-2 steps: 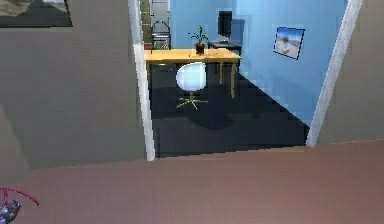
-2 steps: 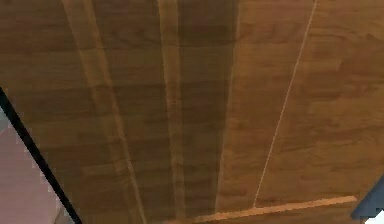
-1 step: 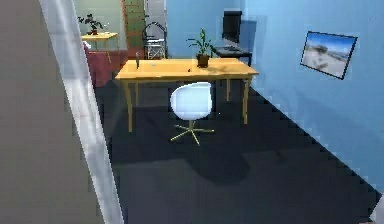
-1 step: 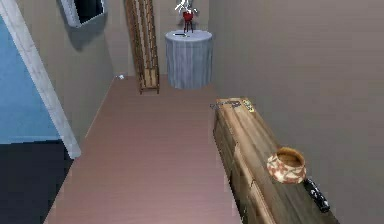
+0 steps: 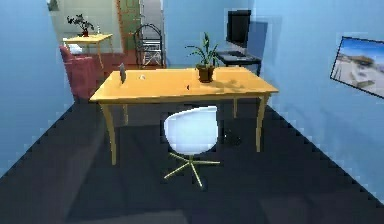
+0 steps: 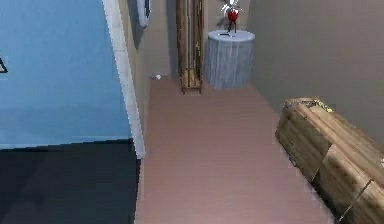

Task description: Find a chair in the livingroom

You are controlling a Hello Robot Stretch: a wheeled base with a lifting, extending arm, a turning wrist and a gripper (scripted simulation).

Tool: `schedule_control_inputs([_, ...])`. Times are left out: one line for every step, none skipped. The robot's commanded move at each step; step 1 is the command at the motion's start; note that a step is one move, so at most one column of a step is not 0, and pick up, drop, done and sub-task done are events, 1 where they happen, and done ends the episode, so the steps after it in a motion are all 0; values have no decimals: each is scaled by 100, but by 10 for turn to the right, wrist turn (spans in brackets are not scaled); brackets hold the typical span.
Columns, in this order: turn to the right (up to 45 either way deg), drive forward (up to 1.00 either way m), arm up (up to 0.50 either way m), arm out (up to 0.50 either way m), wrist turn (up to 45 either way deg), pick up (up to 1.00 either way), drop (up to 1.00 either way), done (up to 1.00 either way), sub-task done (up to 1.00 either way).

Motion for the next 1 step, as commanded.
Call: schedule_control_inputs([-90, 0, 0, 0, 0, 0, 0, 0, 0])
